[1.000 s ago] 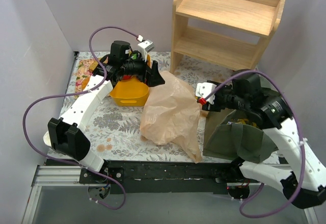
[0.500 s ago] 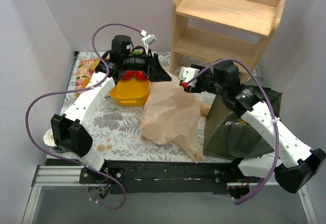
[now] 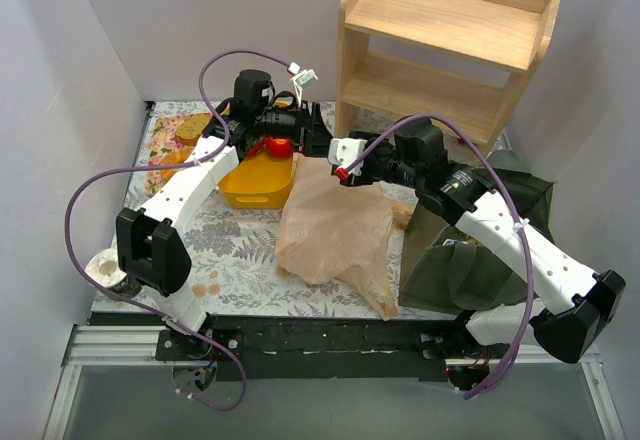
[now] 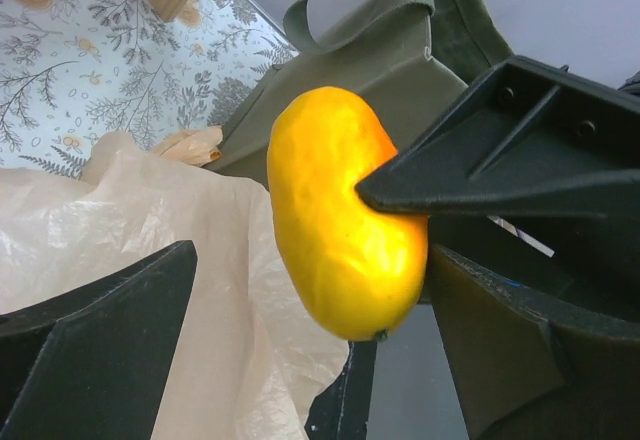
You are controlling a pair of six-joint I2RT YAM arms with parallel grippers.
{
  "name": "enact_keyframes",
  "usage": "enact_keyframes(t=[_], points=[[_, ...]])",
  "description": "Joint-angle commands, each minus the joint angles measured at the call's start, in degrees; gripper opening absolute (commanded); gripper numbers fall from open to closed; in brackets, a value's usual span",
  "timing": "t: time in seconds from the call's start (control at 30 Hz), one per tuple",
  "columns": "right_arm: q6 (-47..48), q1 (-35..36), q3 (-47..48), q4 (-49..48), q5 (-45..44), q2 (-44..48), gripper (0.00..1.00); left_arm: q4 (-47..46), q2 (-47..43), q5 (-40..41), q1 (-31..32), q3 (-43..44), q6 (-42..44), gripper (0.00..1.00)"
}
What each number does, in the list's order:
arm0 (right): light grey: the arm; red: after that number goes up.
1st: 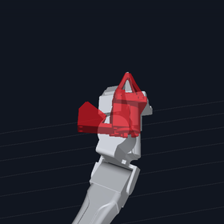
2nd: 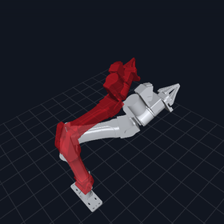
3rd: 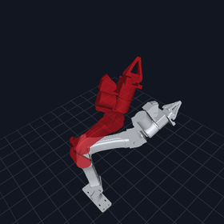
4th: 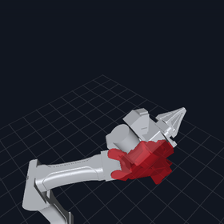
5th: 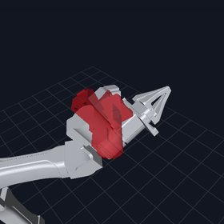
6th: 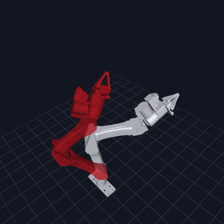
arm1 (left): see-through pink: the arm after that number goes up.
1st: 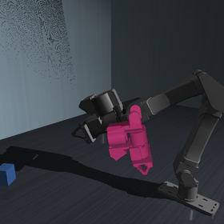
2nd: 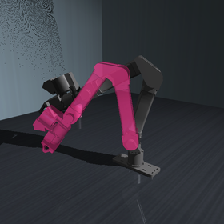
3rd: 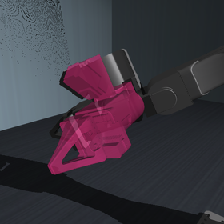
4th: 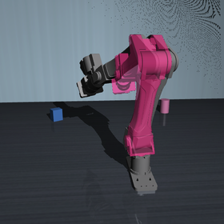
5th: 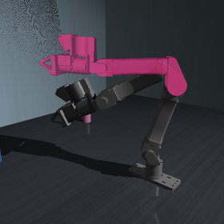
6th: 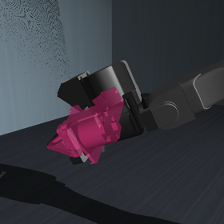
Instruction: Untie the knot of the grocery bags and take out the mixed food
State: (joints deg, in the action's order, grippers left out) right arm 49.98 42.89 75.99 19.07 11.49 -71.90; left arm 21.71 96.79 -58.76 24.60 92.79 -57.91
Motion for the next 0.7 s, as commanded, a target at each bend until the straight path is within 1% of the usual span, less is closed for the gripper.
enact_keyframes(t=[0.0, 0.07, 0.1, 0.17, 0.2, 0.27, 0.3, 0.33, 0.37, 0.4, 0.43, 0.47, 0.5, 0.57, 0.6, 0.67], points=[[0.91, 1.40, 2.24, -3.95, 0.11, -0.08, 0.01, -2.55, -0.47, -2.41, 0.27, 1.34, -1.42, 0.93], [0.91, 2.01, 1.71, -4.82, 0.03, 0.00, 0.01, -2.82, -0.38, -4.16, 0.27, 0.90, -1.33, 0.82], [0.83, 2.10, 1.10, -5.18, -0.32, 0.18, 0.01, -3.08, -0.29, -5.04, 0.27, 0.72, -1.07, 0.66], [0.65, 2.54, 0.48, -6.06, -0.67, 0.35, 0.01, -3.61, -0.20, -7.67, 0.27, 0.37, -0.80, 0.48], [0.21, 2.63, 0.13, -6.93, -1.28, 0.53, 0.06, -3.61, -0.38, -8.38, 0.27, -0.15, -0.63, 0.33], [-0.58, 2.63, -0.49, -7.55, -2.16, 0.79, 0.23, -3.52, -0.64, -9.00, 0.27, -0.59, 0.07, 0.18], [-1.63, 2.63, -0.57, -7.90, -3.47, 1.06, 0.40, -2.30, -0.90, -8.65, 0.10, -0.68, 0.69, 0.10], [-2.33, 2.55, -0.49, -7.91, -4.27, 1.32, 0.55, -1.33, -1.69, -8.04, 0.01, -0.60, 1.65, 0.00], [-3.04, 2.63, 0.03, -7.56, -5.06, 1.58, 0.72, -0.37, -2.13, -7.25, -0.25, -0.34, 4.01, 0.00], [-4.96, 2.63, 0.56, -6.51, -6.20, 2.46, 0.97, 2.51, -2.57, -5.50, -1.12, 0.28, 5.77, 0.00], [-5.93, 2.63, 1.00, -5.54, -7.00, 3.07, 0.98, 4.20, -3.71, -3.92, -1.74, 2.11, 7.53, 0.00], [-6.99, 2.55, 1.70, -4.67, -7.79, 4.56, 0.98, 5.95, -4.33, -1.99, -2.36, 3.17, 12.16, 0.00], [-9.09, 2.46, 1.88, -3.87, -8.93, 5.44, 0.98, 10.23, -4.94, 4.38, -3.41, 4.14, 14.90, 0.00], [-10.86, 1.67, 2.06, -0.71, -9.20, 8.16, 0.98, 13.86, -7.39, 11.97, -4.12, 6.43, 20.79, 0.00], [-11.13, 1.49, 1.80, 0.52, -9.46, 8.96, 0.98, 16.14, -8.28, 19.66, -4.90, 6.52, 25.52, 0.00], [-10.69, 1.14, 1.01, 3.33, -9.99, 10.46, 0.98, 18.53, -8.81, 25.42, -6.31, 7.13, 29.24, 0.00]])
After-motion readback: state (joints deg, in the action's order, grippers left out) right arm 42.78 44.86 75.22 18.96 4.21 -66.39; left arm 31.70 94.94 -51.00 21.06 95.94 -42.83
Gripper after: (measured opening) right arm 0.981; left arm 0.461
